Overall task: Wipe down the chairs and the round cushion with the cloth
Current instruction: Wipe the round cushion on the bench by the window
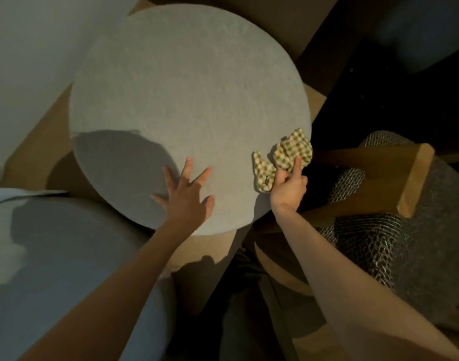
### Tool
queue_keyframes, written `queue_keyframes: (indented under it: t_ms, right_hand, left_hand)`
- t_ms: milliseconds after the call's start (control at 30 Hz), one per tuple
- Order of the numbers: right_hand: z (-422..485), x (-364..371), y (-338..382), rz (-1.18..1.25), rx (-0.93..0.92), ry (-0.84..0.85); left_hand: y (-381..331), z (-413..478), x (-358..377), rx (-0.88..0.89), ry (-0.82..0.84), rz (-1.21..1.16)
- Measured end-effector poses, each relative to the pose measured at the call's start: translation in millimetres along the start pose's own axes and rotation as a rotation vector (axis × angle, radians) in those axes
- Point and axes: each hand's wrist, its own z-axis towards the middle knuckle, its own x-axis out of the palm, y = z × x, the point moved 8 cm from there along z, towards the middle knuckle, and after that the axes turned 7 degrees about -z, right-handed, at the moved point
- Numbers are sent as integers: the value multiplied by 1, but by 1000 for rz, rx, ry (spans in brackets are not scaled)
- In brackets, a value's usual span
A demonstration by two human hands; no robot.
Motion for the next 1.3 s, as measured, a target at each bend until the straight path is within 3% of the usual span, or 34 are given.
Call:
queue_keyframes:
  t_ms: [67, 133, 200, 400, 500, 600, 700, 933, 1067, 1200, 1300]
  right_hand:
    - [-5, 1, 4, -8, -42, 59]
    - [-16, 11, 10, -7, -85, 124]
    - [-29, 23, 18, -3, -127, 187]
    - [-36, 27, 33, 80, -108, 314]
    - [-17, -5, 45, 116, -158, 162]
    - [14, -44, 67, 95, -247, -71]
    - [56, -67, 86, 87, -247, -189]
    - [153, -65, 116, 151, -230, -174]
    - [189, -57, 127, -43, -318, -239]
    - [216, -24, 131, -236, -470, -97]
    - [238, -8, 128, -308, -482, -54]
  left_hand:
    - [4, 3, -5, 58, -14, 17]
    - [25, 3, -18, -1, -77, -87]
    - [44, 5, -30, -29, -109, -6]
    - [44, 16, -42, -28, -43, 100]
    - [14, 21, -51, 21, -114, -14]
    - [-29, 42, -59, 116, -153, 26]
    - [-70, 75, -68, 188, -193, 75]
    - [-136, 157, -73, 431, -251, 228]
    - [-141, 192, -69, 473, -316, 283]
    - [-135, 201, -67, 569, -387, 275]
    - [-131, 198, -64, 620, -462, 313]
